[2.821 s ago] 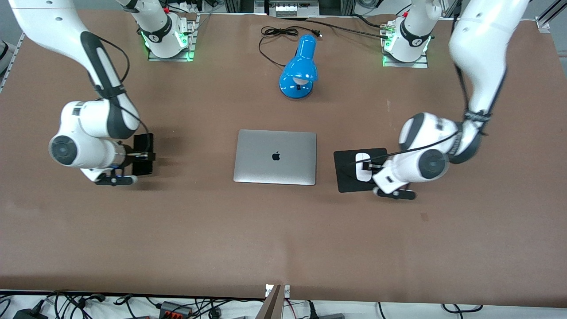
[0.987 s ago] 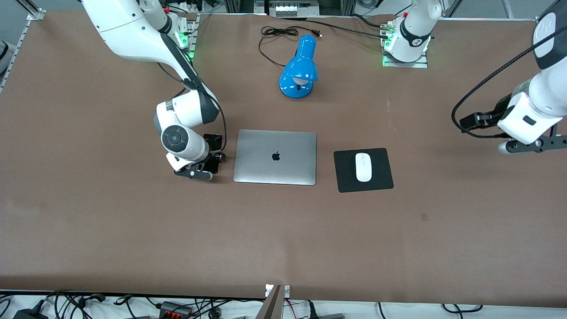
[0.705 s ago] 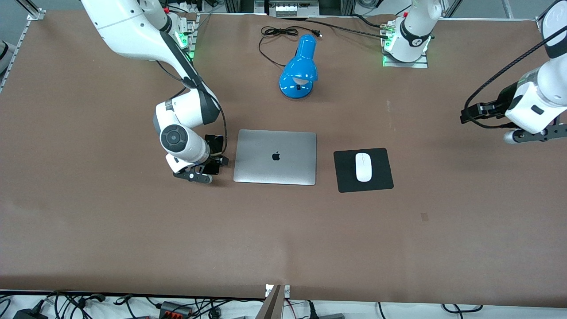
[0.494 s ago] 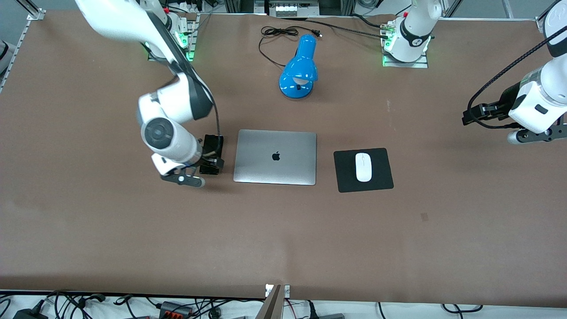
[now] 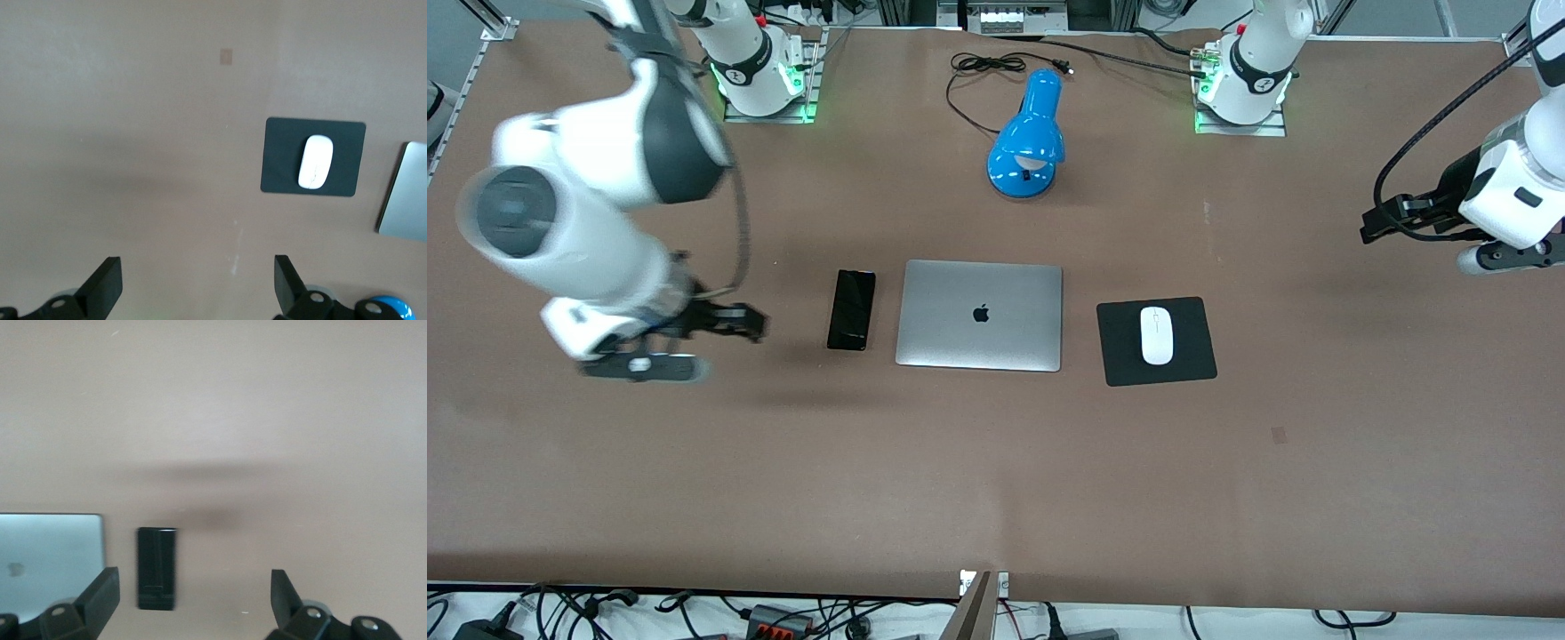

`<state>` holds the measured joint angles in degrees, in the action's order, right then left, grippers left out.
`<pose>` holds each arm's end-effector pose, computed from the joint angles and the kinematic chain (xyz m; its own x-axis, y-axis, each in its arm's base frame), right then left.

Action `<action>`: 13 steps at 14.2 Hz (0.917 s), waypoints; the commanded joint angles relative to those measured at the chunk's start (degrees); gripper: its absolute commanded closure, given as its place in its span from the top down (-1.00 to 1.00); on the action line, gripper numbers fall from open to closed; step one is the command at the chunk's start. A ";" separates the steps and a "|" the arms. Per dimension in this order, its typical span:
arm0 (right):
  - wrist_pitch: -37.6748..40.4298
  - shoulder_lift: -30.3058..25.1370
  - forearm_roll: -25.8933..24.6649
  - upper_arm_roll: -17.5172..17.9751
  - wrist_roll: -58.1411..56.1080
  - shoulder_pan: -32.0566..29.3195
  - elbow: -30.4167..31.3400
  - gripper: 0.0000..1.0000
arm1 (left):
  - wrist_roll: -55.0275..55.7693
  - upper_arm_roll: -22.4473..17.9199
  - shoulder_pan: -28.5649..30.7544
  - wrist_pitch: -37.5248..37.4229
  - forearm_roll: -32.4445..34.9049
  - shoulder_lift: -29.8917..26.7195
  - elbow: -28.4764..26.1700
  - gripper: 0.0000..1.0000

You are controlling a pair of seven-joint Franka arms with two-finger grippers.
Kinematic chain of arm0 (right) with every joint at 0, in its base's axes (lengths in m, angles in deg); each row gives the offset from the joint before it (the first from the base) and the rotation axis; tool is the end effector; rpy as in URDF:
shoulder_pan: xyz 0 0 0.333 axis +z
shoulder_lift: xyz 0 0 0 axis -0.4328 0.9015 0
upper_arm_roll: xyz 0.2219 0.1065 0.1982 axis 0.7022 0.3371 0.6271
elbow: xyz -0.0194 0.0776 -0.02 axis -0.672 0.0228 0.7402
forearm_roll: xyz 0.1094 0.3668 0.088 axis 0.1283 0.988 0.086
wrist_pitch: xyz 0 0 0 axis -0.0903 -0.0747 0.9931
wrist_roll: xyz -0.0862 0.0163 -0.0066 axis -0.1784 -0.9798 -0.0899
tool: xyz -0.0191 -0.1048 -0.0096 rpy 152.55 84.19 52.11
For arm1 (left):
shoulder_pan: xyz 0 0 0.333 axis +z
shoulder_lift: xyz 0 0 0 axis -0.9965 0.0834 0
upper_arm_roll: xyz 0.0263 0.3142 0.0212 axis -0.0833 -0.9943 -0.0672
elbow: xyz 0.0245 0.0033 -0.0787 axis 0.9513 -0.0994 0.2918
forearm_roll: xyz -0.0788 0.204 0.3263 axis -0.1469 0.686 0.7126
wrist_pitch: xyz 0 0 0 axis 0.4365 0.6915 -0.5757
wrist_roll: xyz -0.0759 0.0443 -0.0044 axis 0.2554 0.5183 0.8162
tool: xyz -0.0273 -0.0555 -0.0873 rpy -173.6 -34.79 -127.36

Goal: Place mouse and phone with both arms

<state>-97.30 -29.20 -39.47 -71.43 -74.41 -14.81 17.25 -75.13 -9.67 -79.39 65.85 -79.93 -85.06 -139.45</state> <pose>0.6621 0.1277 0.4972 0.9992 -0.0410 -0.0009 -0.0409 -0.9986 0.0333 0.5582 -0.0145 0.5728 0.9839 0.1594 -0.0808 0.1591 -0.9872 -0.0091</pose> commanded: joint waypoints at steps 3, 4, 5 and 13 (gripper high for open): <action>7.92 -2.80 -0.33 0.71 -6.12 -8.18 -4.56 1.00 | 0.05 0.41 0.07 1.51 -0.57 -0.65 -0.23 1.00; 8.02 -2.80 0.28 0.72 -7.61 -9.94 -6.32 1.00 | -0.04 0.32 0.07 1.34 -0.57 -0.65 -0.31 1.00; 8.19 -3.15 1.68 0.63 -10.41 -10.91 -7.47 1.00 | -0.04 0.32 0.07 1.25 -0.57 -0.65 -0.40 1.00; 6.54 -11.57 1.69 -2.54 -16.15 -10.66 1.54 1.00 | -3.29 0.05 0.16 0.90 -0.57 -0.65 -0.31 1.00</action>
<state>-88.45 -35.48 -37.74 -74.07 -89.47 -25.71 11.56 -77.01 -9.50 -79.42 66.96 -79.93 -85.05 -139.48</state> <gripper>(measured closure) 0.000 0.000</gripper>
